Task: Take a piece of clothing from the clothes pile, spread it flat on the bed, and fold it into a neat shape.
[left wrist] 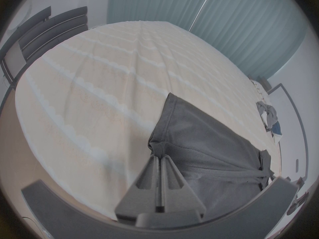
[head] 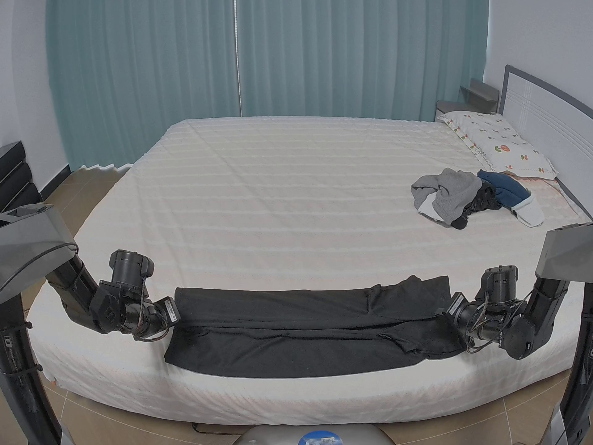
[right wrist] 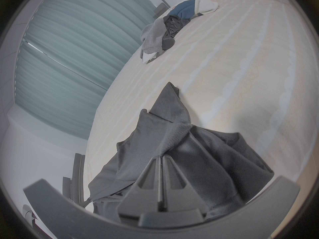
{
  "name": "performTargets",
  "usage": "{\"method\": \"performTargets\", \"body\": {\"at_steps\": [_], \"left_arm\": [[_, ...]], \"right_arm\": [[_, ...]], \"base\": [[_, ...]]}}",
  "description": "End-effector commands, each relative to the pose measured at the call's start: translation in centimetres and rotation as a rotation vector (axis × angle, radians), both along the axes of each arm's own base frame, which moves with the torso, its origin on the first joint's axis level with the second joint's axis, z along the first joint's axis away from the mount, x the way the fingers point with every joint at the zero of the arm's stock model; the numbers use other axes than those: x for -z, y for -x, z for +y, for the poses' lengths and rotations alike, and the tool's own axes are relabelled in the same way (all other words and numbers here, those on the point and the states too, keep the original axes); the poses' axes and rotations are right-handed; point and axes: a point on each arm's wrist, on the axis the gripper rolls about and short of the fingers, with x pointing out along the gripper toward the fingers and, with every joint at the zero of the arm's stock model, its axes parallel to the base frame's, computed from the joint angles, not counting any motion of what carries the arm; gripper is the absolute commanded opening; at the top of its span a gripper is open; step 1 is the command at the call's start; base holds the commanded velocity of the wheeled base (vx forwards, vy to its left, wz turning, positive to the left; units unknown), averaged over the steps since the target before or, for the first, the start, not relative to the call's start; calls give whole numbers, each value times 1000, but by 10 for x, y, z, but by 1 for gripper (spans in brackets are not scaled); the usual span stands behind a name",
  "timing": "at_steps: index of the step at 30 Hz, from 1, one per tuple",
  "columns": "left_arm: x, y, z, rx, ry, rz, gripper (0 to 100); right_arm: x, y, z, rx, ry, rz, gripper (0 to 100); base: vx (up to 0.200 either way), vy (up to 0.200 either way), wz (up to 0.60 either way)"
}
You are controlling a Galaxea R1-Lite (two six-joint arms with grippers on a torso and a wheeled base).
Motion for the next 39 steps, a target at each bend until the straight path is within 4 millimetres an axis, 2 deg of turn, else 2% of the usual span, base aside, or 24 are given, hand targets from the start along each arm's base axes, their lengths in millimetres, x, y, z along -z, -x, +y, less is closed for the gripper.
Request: {"method": "performTargets", "body": {"at_steps": [1, 14, 15, 19, 22, 29, 31, 34, 39], "left_arm": [[-1, 3, 0, 13, -12, 19, 0], [0, 5, -2, 23, -7, 50, 0], [-1, 4, -2, 23, -4, 46, 100], [-3, 2, -2, 18, 0, 31, 100], [-6, -1, 0, 8, 5, 12, 100], [-22, -26, 12, -113, 76, -77, 100], [-24, -35, 12, -148, 107, -96, 100], [-12, -47, 10, -174, 134, -85, 100], [1, -60, 9, -188, 149, -90, 100]], "right_arm": [[7, 1, 0, -9, 17, 21, 0], [9, 1, -1, -18, 34, 32, 0], [9, 0, 0, -19, 34, 30, 100], [3, 0, -1, -16, 29, 10, 100], [-9, 0, -3, -9, 23, -27, 100], [-35, -8, -37, 97, 13, -121, 100], [-35, -11, -47, 126, 10, -128, 100], [-29, -17, -54, 151, 5, -117, 100], [-18, -22, -57, 165, -19, -93, 100]], "base": [[0, 0, 0], [0, 0, 0], [0, 0, 0], [0, 0, 0], [0, 0, 0], [0, 0, 0], [0, 0, 0], [0, 0, 0], [0, 0, 0]]}}
